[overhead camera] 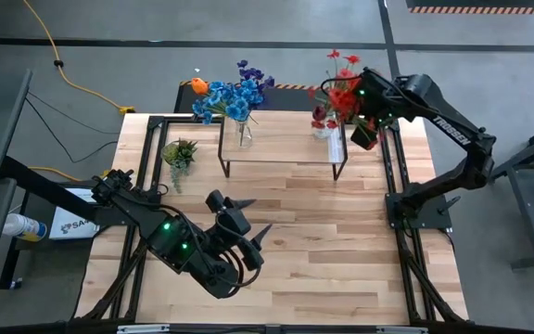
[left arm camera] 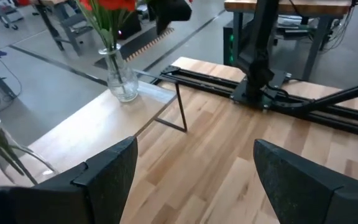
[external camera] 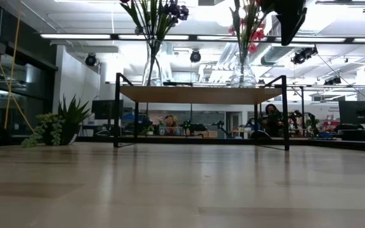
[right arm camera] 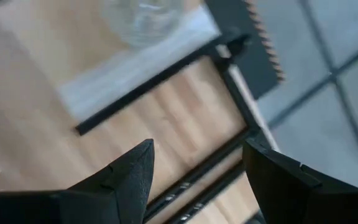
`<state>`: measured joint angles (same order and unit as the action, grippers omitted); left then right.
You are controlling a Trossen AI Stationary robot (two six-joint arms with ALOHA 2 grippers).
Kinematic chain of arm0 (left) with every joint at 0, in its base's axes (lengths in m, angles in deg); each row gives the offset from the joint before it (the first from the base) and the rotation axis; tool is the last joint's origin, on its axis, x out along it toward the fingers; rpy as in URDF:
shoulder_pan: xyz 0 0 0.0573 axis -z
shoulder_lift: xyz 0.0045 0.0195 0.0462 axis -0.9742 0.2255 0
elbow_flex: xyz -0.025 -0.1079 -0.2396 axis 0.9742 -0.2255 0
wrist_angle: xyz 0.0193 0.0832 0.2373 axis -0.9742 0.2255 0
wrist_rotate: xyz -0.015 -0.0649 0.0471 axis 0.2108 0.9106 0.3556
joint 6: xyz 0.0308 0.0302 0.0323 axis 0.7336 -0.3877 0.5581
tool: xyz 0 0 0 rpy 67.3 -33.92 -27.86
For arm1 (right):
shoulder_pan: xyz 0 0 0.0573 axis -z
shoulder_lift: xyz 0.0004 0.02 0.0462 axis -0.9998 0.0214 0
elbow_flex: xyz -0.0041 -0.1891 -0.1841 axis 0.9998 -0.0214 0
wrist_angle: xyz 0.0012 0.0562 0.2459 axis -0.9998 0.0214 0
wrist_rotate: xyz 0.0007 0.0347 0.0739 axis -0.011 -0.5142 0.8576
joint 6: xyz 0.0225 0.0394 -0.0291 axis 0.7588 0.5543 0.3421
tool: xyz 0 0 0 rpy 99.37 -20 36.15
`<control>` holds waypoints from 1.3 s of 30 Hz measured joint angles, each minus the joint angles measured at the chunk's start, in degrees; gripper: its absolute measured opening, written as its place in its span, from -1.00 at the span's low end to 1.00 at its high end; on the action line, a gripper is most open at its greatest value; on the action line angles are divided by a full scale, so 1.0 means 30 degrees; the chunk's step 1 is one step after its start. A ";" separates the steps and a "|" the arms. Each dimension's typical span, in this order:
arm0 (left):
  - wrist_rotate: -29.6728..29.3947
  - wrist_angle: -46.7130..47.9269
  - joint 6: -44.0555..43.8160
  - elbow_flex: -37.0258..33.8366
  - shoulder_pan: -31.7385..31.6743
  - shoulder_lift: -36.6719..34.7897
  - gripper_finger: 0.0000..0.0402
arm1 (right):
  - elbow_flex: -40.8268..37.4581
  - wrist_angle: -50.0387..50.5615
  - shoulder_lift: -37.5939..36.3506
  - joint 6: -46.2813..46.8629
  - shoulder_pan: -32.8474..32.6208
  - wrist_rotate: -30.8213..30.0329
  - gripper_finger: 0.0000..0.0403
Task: Pick and place flowers into a vace then onto a shelf
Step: Put the right flowers transparent vase on the shelf
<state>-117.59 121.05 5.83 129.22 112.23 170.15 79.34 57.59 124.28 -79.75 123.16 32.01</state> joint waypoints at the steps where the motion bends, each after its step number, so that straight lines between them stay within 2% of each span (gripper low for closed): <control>1: 0.0116 -0.0002 0.0000 0.0000 0.0000 0.0000 0.76 | 0.0000 0.0008 -0.0098 0.0189 -0.0006 -0.0687 0.17; 3: 0.0154 -0.0002 0.0002 0.0000 0.0000 0.0000 0.76 | 0.0000 0.0002 -0.0227 0.0548 -0.0007 -0.2037 0.17; 5: 0.0154 -0.0015 0.0090 0.0000 -0.0003 0.0000 0.76 | 0.0000 0.0017 -0.0229 0.0576 0.0013 -0.2409 0.17; 16: 0.0220 -0.0147 0.0146 0.0000 0.0000 0.0000 0.76 | 0.0000 -0.0004 0.0869 -0.0286 -0.0051 -0.1246 0.17; 19: 0.0263 -0.0190 0.0146 0.0000 0.0000 0.0000 0.76 | 0.0000 0.0006 0.1039 -0.0366 -0.0227 0.0256 0.17; 25: 0.0263 -0.0190 0.0146 0.0000 0.0000 0.0007 0.76 | 0.0000 0.0002 0.1046 -0.1401 -0.0063 0.4719 0.17; 36: 0.0481 -0.0183 0.0240 0.0000 -0.0006 0.0007 0.76 | 0.0000 -0.0388 0.1046 -0.1986 0.2014 0.8789 0.17; 39: 0.0358 -0.0175 0.0572 0.0000 0.0000 0.0007 0.76 | 0.0000 -0.0525 0.1046 -0.2001 0.2299 0.9137 0.17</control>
<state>-116.52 120.52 7.55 129.22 112.23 170.18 79.34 56.01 127.42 -85.75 130.06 59.43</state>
